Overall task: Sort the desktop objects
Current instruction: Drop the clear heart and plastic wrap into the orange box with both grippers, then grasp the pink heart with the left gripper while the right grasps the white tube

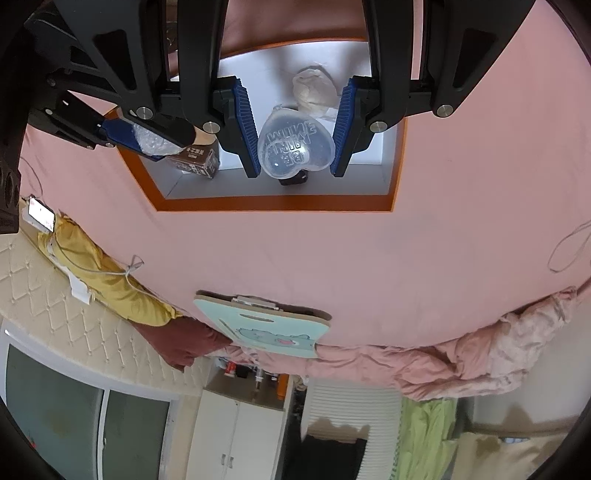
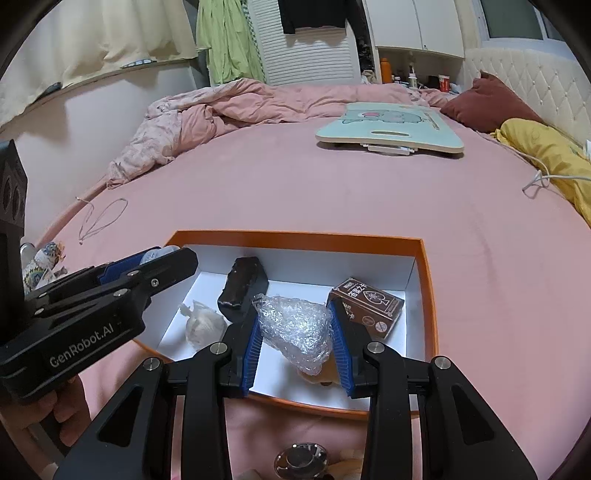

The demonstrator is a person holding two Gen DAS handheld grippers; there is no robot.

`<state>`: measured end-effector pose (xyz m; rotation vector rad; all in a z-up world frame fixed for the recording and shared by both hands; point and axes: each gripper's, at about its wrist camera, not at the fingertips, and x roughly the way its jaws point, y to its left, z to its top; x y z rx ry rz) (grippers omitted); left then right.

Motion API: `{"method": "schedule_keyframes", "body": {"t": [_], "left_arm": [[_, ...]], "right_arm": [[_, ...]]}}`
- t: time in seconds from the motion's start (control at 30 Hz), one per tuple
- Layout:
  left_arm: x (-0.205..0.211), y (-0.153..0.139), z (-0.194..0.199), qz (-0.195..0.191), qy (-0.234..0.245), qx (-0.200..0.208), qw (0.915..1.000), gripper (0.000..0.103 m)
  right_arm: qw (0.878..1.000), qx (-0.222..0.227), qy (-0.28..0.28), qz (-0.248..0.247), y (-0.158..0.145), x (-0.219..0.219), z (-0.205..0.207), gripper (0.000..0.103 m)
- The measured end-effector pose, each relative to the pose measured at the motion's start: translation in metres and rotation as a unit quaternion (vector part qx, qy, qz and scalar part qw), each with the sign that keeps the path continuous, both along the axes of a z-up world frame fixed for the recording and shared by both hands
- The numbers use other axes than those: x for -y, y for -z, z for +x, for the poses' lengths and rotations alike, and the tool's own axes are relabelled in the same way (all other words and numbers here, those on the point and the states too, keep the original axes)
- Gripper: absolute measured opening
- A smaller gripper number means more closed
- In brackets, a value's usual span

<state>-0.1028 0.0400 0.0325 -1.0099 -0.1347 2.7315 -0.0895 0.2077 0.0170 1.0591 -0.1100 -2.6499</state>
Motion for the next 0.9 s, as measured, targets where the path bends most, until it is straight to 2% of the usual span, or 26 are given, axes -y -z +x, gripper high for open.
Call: {"method": "schedule_keyframes", "body": {"t": [0.1,0.17,0.27,0.33,0.4,0.43,0.5,0.67,0.9], "left_arm": [[-0.001,0.004,-0.002,0.001,0.002,0.012,0.9999,0.039],[-0.001,0.004,-0.001,-0.006,-0.006,0.007,0.9999,0.046],[0.003,0.002,0.001,-0.006,-0.023,-0.003,0.9997,0.061],[0.009,0.0,0.001,0.001,-0.036,-0.008,0.9993,0.076],[0.015,-0.001,0.001,0.016,-0.049,-0.01,0.9986,0.084],[0.019,-0.001,0.0,0.024,-0.053,-0.007,0.9983,0.084],[0.024,0.0,-0.002,0.036,-0.061,0.0,0.9975,0.084],[0.033,0.001,-0.004,0.054,-0.077,0.009,0.9955,0.084],[0.041,0.0,0.003,0.055,-0.085,0.011,0.9948,0.084]], "right_arm": [[1.0,0.004,0.002,-0.005,0.001,-0.001,0.001,0.037],[1.0,0.002,0.008,-0.006,0.001,-0.003,0.001,0.037],[1.0,-0.002,0.018,-0.007,0.0,-0.005,0.003,0.045],[1.0,-0.004,0.024,-0.007,-0.001,-0.007,0.004,0.053],[0.999,-0.011,0.036,-0.014,-0.003,-0.011,0.005,0.063],[0.999,-0.016,0.042,-0.019,-0.005,-0.014,0.006,0.069],[0.998,-0.023,0.05,-0.029,-0.008,-0.019,0.008,0.072],[0.997,-0.027,0.064,-0.032,-0.012,-0.025,0.007,0.072],[0.996,-0.027,0.065,-0.051,-0.023,-0.035,0.013,0.072]]}}
